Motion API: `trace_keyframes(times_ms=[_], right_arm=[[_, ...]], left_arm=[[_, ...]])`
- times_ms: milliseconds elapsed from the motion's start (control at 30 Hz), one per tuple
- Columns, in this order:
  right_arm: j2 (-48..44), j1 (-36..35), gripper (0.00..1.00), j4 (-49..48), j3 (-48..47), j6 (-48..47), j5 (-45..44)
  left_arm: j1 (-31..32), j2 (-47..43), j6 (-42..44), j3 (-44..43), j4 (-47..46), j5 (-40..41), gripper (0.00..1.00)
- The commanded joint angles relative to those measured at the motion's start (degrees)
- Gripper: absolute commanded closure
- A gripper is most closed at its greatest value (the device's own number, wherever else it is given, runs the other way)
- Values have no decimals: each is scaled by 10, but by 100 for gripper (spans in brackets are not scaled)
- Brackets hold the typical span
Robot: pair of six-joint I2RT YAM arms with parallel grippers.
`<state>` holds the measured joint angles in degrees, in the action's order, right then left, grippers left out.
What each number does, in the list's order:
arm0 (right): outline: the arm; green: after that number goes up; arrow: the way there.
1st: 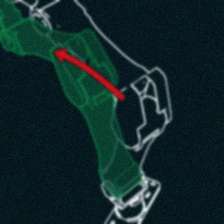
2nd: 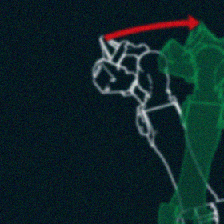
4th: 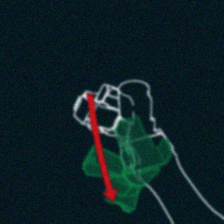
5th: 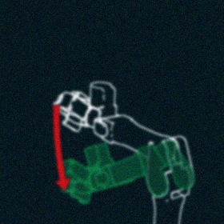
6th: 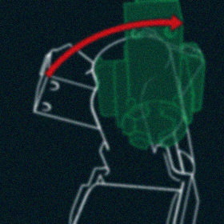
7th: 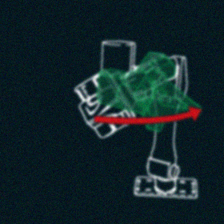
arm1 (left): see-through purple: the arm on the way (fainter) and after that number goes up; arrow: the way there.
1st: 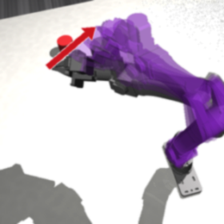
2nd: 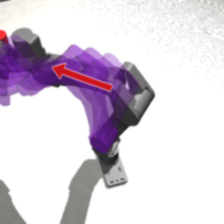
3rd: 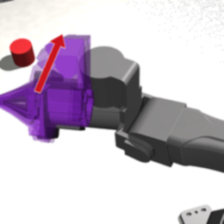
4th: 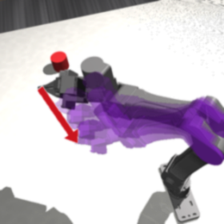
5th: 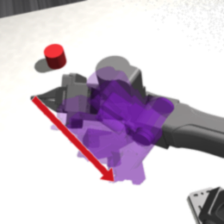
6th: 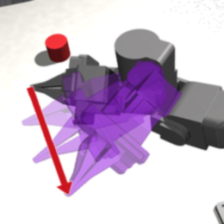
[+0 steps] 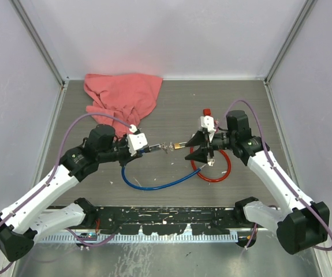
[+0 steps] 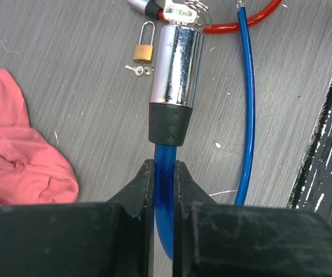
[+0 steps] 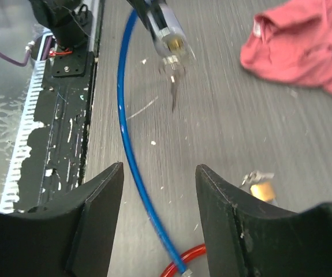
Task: Lock with the key
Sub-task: Lock the lock.
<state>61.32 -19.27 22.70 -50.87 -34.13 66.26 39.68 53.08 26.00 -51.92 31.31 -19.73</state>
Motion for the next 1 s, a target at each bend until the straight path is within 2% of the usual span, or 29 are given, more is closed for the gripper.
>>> trace_keyframes(times_ms=[0,100,300,533,667,833,967], right_arm=[[-39,36,42,-8,41,76,-33],[-47,61,41,20,63,68,-96],[-16,108,42,46,77,68,-83],[53,107,45,-29,107,180,-68],[90,107,54,-42,121,210,-75],[127,100,54,-129,148,325,-100],[167,57,53,-168,147,379,-161]], left_arm=[[3,-21,-78,-14,-8,13,100],[3,-35,-131,-2,-26,9,100],[3,-71,-191,34,-47,60,100],[29,-83,-235,97,-94,116,100],[63,-51,-245,102,-104,158,100],[91,-20,-269,118,-140,191,100],[91,-14,-280,126,-160,200,100]])
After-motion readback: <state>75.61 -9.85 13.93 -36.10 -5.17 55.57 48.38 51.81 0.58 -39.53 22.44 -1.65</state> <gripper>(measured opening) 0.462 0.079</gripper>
